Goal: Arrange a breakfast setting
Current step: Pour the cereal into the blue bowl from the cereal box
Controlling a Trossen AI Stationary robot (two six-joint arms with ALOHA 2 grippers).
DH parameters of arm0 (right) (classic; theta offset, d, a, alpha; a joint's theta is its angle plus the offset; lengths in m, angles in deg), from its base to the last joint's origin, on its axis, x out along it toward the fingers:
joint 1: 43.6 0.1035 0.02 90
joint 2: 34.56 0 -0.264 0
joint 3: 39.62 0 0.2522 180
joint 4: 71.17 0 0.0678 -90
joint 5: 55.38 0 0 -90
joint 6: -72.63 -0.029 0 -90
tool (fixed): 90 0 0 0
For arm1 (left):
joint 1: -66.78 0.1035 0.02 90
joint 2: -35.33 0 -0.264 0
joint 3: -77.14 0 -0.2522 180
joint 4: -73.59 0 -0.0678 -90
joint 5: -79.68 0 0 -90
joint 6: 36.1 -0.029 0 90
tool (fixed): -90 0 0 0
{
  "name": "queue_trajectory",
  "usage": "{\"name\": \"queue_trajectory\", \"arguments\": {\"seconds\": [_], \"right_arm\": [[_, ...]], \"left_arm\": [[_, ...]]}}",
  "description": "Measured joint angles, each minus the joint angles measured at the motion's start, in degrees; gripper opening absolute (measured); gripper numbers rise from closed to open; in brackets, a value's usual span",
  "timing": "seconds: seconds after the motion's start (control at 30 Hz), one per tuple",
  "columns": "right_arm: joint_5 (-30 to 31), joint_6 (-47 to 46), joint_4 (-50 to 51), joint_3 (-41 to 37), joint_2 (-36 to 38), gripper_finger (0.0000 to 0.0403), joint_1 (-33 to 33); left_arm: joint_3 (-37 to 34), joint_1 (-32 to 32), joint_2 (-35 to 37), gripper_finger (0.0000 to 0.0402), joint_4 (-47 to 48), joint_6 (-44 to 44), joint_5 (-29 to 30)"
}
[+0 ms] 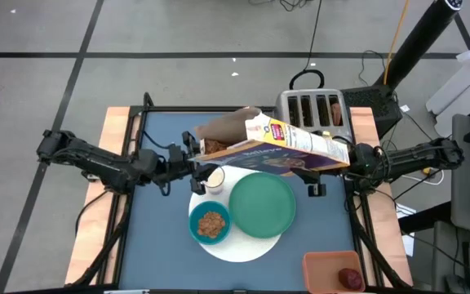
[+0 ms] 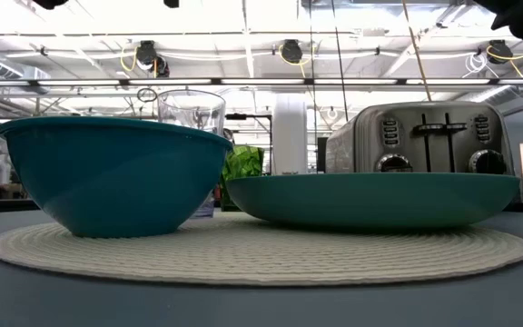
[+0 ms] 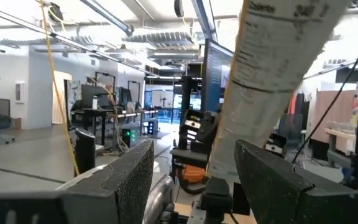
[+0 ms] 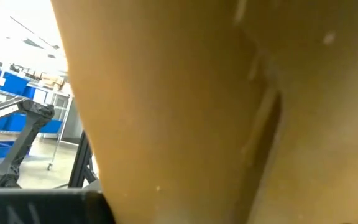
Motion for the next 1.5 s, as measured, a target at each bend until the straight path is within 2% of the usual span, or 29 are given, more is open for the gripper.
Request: {"name": "queue_trajectory", "arguments": {"seconds": [0.13, 0.23, 0.5, 0.6, 0.77, 1.03, 1.5], "right_arm": [[0.00, -0.02, 0.82, 0.00, 0.00, 0.0194, 0.00], [0.00, -0.02, 0.87, 0.00, 0.00, 0.0198, 0.00], [-0.01, 0.00, 1.24, 0.00, 0.00, 0.0192, 0.00], [-0.02, 0.00, 1.64, 0.00, 0.00, 0.0197, 0.00], [0.04, 0.08, 1.70, 0.00, -0.02, 0.0191, 0.00], [0.11, 0.18, 1.90, -0.02, -0.02, 0.0196, 0.00], [0.22, 1.71, 2.10, -0.02, -0.02, 0.0194, 0.00]], "left_arm": [[0.00, 1.02, 0.00, 0.0232, 0.04, 2.25, -0.48], [0.00, 1.30, 0.00, 0.0250, 0.29, 2.33, -3.38], [0.00, 1.27, -0.31, 0.0370, 1.03, 3.57, -7.74], [0.00, 1.31, -1.84, 0.0395, -1.04, 4.49, -7.76], [1.44, 1.31, -6.47, 0.0393, -4.57, 4.38, -7.75], [8.78, 1.31, -12.77, 0.0393, -4.43, 0.86, -7.76], [13.35, 1.31, -13.57, 0.0393, -4.63, 0.70, -7.96]]}}
